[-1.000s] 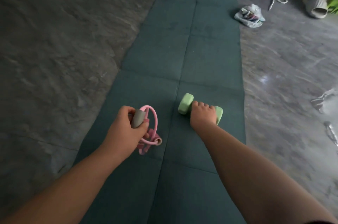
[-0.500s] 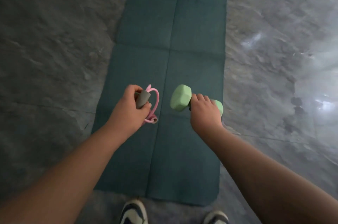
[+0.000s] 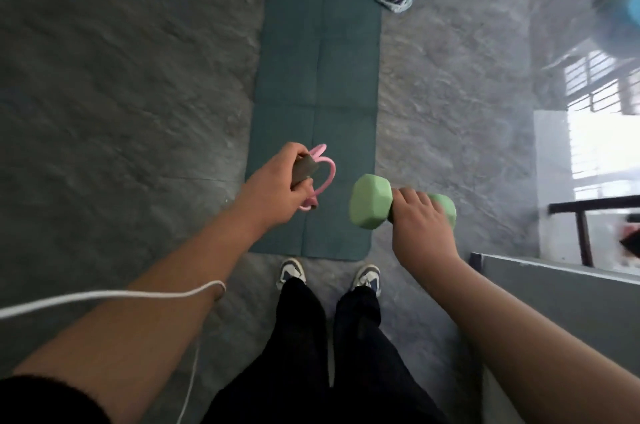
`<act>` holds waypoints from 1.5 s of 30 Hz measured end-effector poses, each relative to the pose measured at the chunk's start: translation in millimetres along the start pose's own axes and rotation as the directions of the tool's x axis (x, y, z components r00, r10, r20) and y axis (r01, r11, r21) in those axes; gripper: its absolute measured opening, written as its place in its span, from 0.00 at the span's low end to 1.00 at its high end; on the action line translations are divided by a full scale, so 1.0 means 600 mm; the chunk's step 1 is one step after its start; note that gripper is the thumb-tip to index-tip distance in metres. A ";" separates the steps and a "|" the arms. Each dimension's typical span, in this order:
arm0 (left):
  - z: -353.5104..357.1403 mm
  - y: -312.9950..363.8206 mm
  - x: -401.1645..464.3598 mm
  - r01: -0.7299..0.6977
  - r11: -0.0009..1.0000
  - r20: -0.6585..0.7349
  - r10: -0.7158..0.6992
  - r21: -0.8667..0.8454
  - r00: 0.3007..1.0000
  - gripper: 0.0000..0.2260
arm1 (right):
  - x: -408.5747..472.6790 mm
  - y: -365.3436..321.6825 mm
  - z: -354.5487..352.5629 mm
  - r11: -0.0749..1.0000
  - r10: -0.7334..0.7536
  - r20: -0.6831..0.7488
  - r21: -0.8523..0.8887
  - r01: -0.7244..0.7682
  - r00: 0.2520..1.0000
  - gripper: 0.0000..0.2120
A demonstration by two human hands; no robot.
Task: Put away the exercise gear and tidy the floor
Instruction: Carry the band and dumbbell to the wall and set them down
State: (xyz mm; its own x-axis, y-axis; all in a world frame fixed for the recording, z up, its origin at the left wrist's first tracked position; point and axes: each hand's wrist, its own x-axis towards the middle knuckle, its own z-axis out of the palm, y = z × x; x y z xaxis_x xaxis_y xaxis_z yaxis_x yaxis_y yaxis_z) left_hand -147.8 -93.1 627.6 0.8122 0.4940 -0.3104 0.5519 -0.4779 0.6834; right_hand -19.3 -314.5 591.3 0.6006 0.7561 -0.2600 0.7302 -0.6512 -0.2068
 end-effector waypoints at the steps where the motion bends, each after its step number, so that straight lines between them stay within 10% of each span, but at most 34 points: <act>1: -0.019 0.035 -0.025 -0.021 1.000 0.004 0.021 -0.023 1.000 0.15 | -0.035 0.002 -0.036 1.000 0.022 -0.020 0.014 -0.021 1.000 0.19; 14: -0.063 0.246 -0.157 -0.399 0.905 0.204 0.423 -0.150 0.883 0.15 | -0.386 -0.017 -0.147 0.844 0.535 -0.308 0.234 -0.483 0.786 0.12; 24: 0.004 0.290 -0.348 -0.650 0.722 0.612 0.630 -0.236 0.477 0.16 | -0.699 -0.281 -0.037 0.355 0.922 -0.327 0.507 -0.786 0.205 0.07; 33: 0.164 0.294 -0.637 -0.775 0.543 0.837 0.546 -0.323 0.034 0.17 | -0.970 -0.538 0.095 -0.158 0.915 -0.205 0.610 -0.777 -0.347 0.12; 38: 0.252 0.265 -0.852 -0.807 0.430 0.853 0.496 -0.405 -0.164 0.16 | -1.114 -0.668 0.185 -0.403 0.828 -0.072 0.613 -0.679 -0.556 0.09; 45: 0.348 0.186 -1.144 -0.764 0.439 0.873 0.351 -0.473 -0.339 0.16 | -1.291 -0.843 0.297 -0.608 0.732 0.143 0.579 -0.543 -0.667 0.08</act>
State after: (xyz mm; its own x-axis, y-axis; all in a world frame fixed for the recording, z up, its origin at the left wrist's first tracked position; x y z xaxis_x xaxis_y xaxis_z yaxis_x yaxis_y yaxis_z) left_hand -604.3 -637.2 778.9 0.0835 -0.9692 -0.2315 -0.4675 -0.2432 0.8499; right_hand -911.8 -582.3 729.5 0.0873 -0.9898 -0.1129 -0.9587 -0.0526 -0.2795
